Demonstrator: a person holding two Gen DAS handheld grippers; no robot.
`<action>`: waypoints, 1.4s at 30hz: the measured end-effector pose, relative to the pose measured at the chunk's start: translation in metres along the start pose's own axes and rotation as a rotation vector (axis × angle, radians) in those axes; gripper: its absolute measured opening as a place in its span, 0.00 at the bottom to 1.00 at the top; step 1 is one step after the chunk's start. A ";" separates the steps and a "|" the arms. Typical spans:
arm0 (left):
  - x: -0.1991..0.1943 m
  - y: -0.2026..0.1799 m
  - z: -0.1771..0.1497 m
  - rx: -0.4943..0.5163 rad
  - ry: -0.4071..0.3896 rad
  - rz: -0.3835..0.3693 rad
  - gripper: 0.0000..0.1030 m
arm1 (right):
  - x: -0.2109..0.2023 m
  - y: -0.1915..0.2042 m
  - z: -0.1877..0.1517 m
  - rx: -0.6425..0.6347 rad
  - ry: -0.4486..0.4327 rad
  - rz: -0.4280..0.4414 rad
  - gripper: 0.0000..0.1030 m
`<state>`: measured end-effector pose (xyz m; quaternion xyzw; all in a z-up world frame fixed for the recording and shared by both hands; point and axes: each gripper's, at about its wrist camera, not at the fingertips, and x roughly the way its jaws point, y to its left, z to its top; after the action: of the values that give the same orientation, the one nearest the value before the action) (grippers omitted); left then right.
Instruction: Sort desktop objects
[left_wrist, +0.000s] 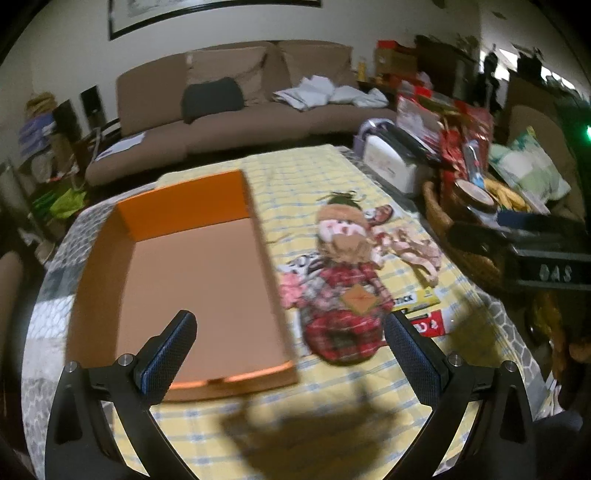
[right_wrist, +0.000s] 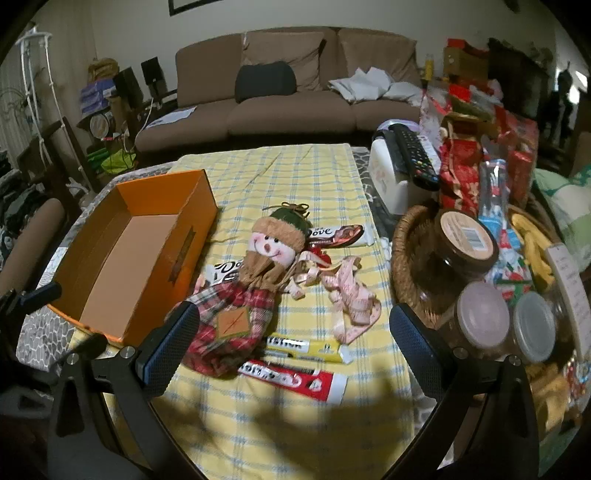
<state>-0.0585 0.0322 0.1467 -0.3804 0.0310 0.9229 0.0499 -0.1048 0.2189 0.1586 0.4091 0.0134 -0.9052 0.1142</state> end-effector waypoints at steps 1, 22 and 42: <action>0.004 -0.003 0.001 0.005 0.004 -0.005 1.00 | 0.004 -0.003 0.003 0.003 0.006 0.006 1.00; 0.033 -0.075 -0.014 0.087 -0.201 0.038 1.00 | 0.175 -0.045 0.087 0.112 0.200 0.263 1.00; 0.072 -0.065 -0.019 -0.018 -0.097 -0.114 0.91 | 0.215 -0.017 0.081 0.036 0.264 0.364 0.35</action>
<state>-0.0889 0.0995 0.0810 -0.3367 -0.0016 0.9362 0.1004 -0.3058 0.1839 0.0519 0.5217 -0.0620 -0.8084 0.2654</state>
